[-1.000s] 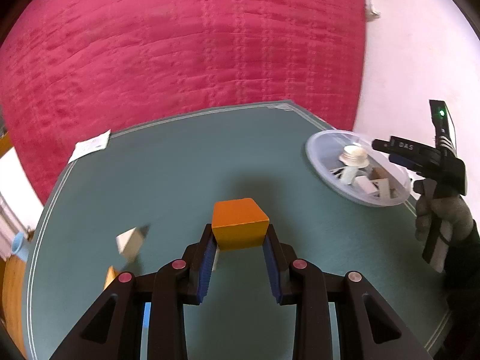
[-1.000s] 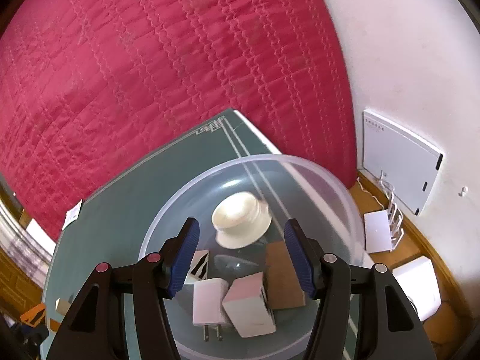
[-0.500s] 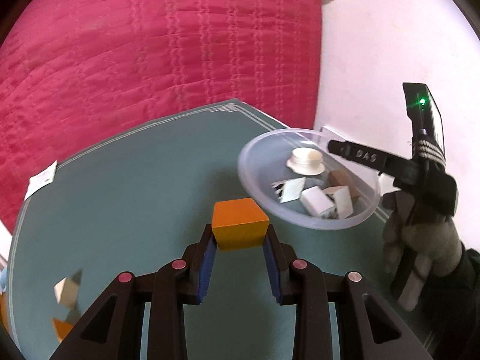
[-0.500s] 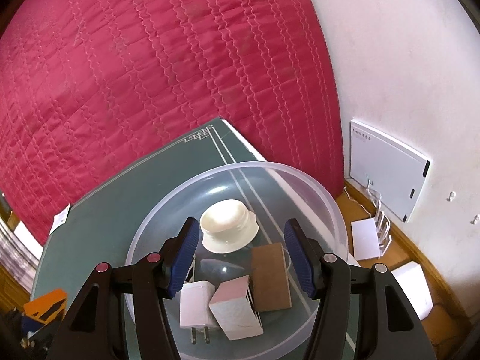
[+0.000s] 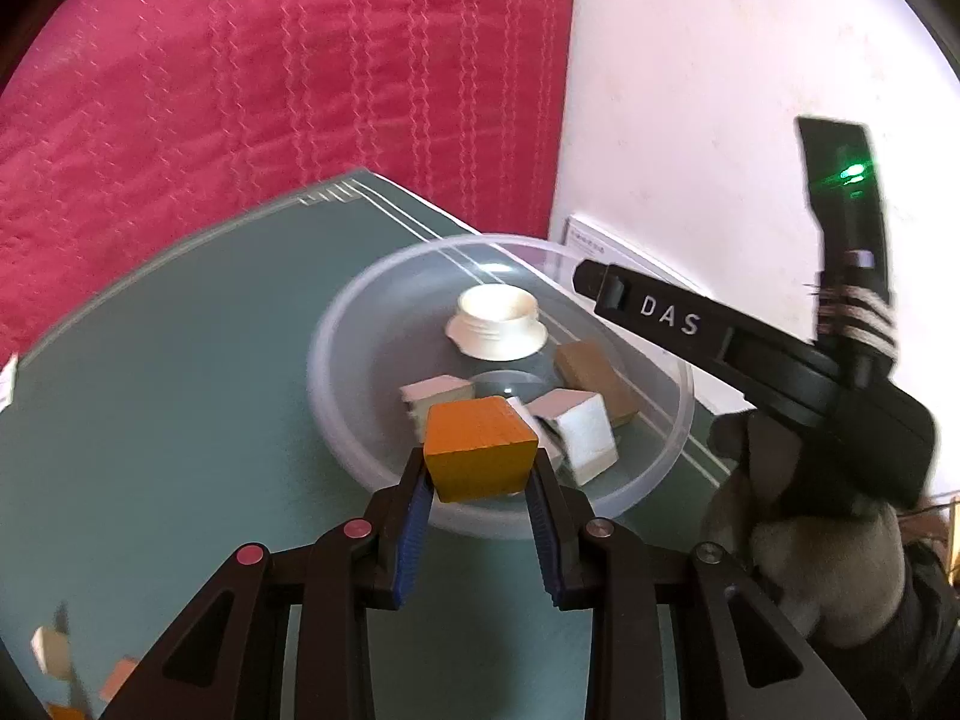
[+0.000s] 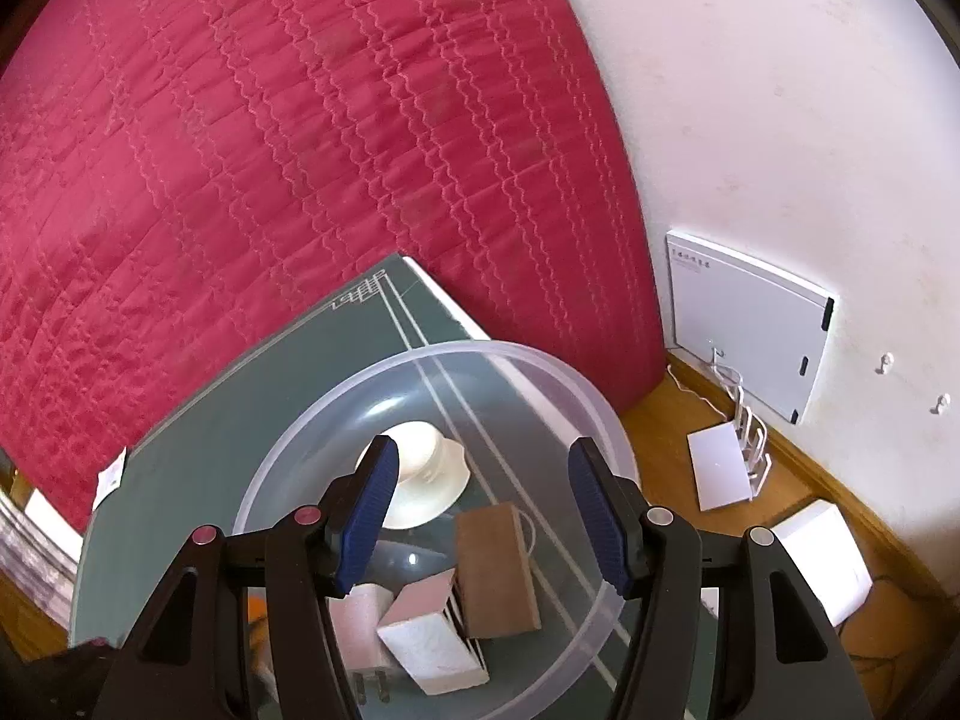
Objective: Organize rigid objects
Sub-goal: 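Lower the orange cube into the bowl and open the left gripper, then move both grippers back toward the remaining blocks on the table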
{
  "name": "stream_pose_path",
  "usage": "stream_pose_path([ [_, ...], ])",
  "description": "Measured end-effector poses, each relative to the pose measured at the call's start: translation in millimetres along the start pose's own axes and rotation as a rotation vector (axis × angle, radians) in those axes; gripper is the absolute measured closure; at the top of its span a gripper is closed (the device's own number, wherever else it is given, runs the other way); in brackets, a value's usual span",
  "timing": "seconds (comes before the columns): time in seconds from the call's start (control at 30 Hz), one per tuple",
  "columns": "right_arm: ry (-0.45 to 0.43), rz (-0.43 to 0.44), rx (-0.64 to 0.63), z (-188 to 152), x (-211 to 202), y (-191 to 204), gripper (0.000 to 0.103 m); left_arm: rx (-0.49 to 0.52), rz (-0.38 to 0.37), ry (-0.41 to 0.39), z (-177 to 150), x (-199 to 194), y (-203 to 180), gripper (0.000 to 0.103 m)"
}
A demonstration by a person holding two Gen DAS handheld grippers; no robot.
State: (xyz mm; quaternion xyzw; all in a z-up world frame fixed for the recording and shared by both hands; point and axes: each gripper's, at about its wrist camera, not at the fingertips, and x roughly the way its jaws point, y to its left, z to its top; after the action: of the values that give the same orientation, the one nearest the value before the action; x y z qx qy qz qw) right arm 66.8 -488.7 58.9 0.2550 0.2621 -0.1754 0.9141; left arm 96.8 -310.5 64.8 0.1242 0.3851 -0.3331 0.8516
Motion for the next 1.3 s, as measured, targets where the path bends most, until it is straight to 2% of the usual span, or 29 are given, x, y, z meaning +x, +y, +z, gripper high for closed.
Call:
stream_pose_path([
  [0.1,-0.003,-0.005,0.006,0.9,-0.1,-1.3,0.043,0.002,-0.020,0.038,5.2,19.2,-3.5,0.070],
  [0.23,-0.002,-0.004,0.006,0.3,-0.1,-1.4,0.043,0.028,0.044,0.038,12.2,38.6,-0.5,0.070],
  [0.33,-0.003,-0.005,0.005,0.0,0.0,-1.3,0.043,0.015,0.100,0.020,17.4,47.3,11.6,0.070],
  [0.4,-0.002,-0.005,0.003,0.0,0.7,-0.5,0.043,-0.007,0.110,0.014,20.0,50.2,21.4,0.069],
  [0.57,-0.005,-0.009,-0.007,-2.6,0.9,2.2,0.043,-0.040,0.082,-0.022,20.9,43.7,32.6,0.052],
  [0.67,-0.011,-0.012,-0.013,-3.9,0.3,3.2,0.043,-0.021,0.083,-0.042,20.9,38.1,28.1,0.034],
  [0.7,-0.013,-0.013,-0.013,-4.1,-0.1,3.1,0.043,-0.012,0.094,-0.047,19.7,35.6,26.1,0.023],
  [0.73,-0.013,-0.013,-0.013,-3.9,0.3,3.3,0.043,-0.002,0.108,-0.057,18.1,32.7,24.2,0.016],
  [0.93,-0.016,-0.017,-0.013,-4.1,0.0,3.0,0.043,0.044,0.150,-0.073,10.9,26.3,23.1,0.013],
  [1.3,-0.024,-0.025,-0.029,-3.5,0.0,1.6,0.043,-0.034,0.211,-0.060,-3.8,15.9,48.4,0.006],
])
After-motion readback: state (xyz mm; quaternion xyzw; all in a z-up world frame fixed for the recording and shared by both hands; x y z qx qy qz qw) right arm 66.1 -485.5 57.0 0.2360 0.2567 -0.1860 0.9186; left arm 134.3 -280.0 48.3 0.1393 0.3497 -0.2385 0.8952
